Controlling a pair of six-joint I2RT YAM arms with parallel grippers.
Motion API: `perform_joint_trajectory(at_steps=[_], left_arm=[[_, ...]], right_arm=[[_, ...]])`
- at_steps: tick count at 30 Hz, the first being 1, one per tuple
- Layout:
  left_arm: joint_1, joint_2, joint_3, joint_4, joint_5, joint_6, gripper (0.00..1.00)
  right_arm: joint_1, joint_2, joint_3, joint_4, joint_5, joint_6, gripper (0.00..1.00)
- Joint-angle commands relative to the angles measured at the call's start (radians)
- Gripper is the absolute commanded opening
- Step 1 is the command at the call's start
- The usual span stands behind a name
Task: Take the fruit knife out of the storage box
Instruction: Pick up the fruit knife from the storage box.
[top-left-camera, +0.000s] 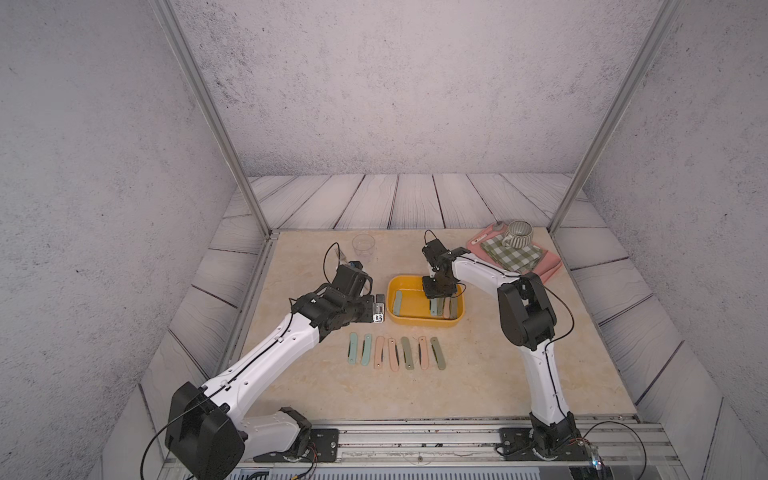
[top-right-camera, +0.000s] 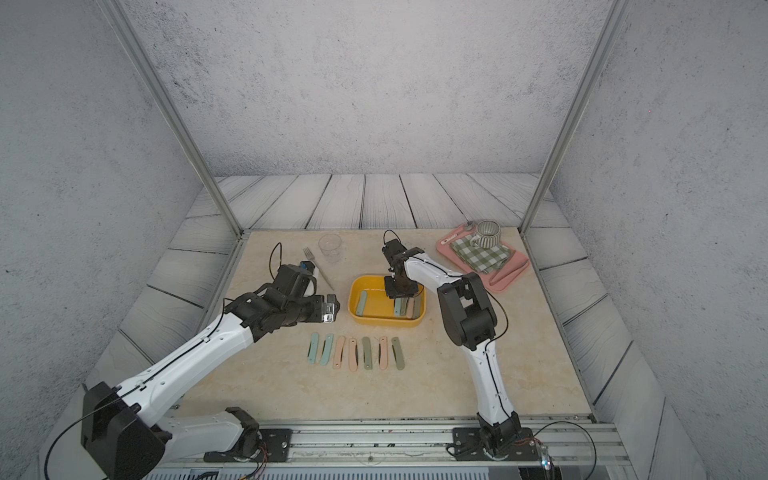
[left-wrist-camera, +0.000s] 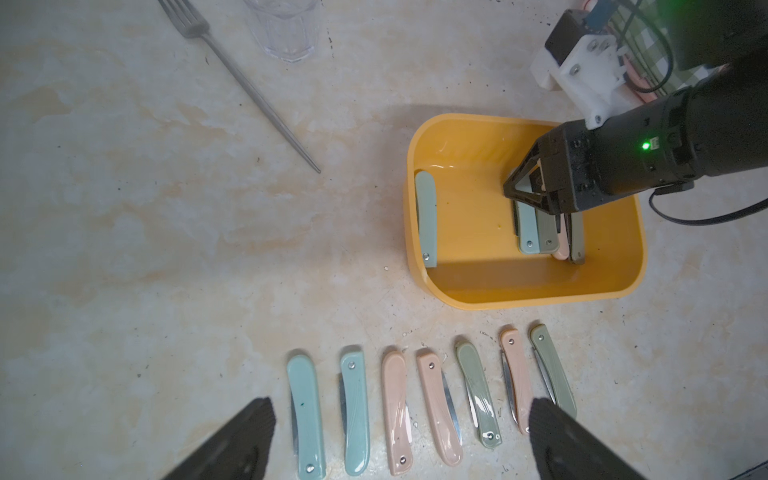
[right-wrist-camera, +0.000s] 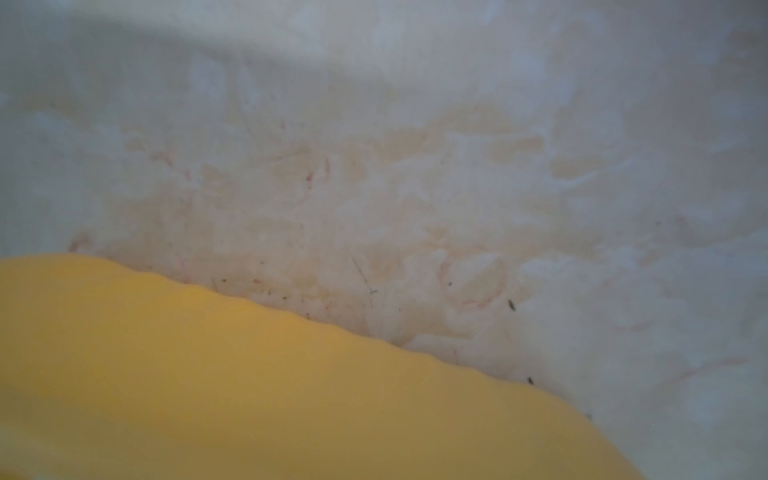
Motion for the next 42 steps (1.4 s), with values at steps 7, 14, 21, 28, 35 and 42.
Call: perform_joint_trajectory(at_steps=[7, 14, 21, 28, 35, 42], left_arm=[[0.010, 0.013, -0.002, 0.001, 0.007, 0.008, 0.99], [0.009, 0.015, 0.000, 0.005, 0.006, 0.009, 0.99], [0.009, 0.014, -0.002, 0.004, 0.003, 0.009, 0.99], [0.010, 0.016, -0.002, 0.012, 0.003, 0.009, 0.98], [0.009, 0.015, -0.002, 0.016, 0.001, 0.009, 0.99], [0.010, 0.009, -0.005, 0.013, -0.003, 0.011, 0.99]], right_arm=[[0.005, 0.027, -0.023, -0.017, 0.024, -0.018, 0.38], [0.008, 0.022, -0.021, -0.009, 0.022, -0.018, 0.23], [0.008, 0.005, -0.016, -0.011, 0.022, -0.019, 0.16], [0.008, -0.036, -0.016, -0.008, 0.022, -0.020, 0.10], [0.009, -0.077, 0.000, -0.006, 0.023, -0.024, 0.09], [0.009, -0.106, 0.014, -0.015, 0.022, -0.024, 0.09]])
